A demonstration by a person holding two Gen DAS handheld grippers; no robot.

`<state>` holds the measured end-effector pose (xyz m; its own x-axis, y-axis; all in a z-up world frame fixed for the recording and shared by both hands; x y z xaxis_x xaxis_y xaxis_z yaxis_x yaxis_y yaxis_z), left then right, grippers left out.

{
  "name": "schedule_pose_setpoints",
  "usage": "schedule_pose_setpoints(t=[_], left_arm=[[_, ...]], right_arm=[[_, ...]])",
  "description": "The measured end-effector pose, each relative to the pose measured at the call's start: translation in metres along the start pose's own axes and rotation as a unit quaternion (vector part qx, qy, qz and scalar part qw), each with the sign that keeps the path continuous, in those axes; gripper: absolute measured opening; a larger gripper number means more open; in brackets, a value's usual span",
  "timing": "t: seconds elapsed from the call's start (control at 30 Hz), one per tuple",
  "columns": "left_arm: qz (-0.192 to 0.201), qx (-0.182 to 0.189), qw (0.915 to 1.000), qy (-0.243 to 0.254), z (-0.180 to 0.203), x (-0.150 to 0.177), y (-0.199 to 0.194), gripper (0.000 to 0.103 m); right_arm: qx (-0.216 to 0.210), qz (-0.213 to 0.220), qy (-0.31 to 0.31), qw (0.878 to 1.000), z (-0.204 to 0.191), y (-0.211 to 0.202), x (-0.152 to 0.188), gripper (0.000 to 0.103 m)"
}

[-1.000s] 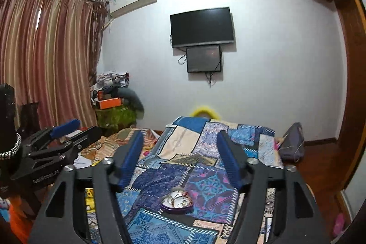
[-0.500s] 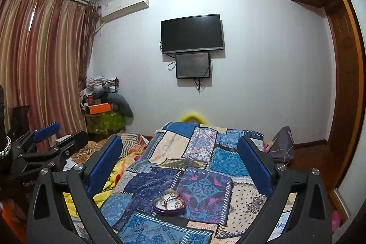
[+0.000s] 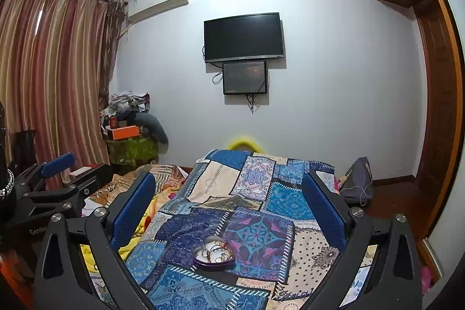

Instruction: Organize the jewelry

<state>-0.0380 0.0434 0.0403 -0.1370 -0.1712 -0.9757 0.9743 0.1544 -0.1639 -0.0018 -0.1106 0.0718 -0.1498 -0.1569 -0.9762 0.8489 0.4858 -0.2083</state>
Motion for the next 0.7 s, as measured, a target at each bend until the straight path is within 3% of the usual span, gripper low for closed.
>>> schedule_pose_setpoints(t=[0.7], left_arm=[[-0.005,-0.003,1.0000,0.000,0.0002,0.0013,0.0022,0.102]], right_arm=[[0.001,-0.003,-0.004,1.000,0.0007,-0.0038,-0.0013,0.100]])
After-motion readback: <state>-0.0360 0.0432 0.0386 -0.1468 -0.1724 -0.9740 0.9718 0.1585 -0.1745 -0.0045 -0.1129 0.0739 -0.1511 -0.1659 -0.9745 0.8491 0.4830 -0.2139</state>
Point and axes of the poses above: each gripper's, at about its wrist camera, not at the fingertips, and y roughly the way its jaws point, z to its right, x to its underside, the point moved 3 cm from there along y, roughly the way its jaws point, and after that the axes turned 6 degrees about -y, right-handed, at the moved point
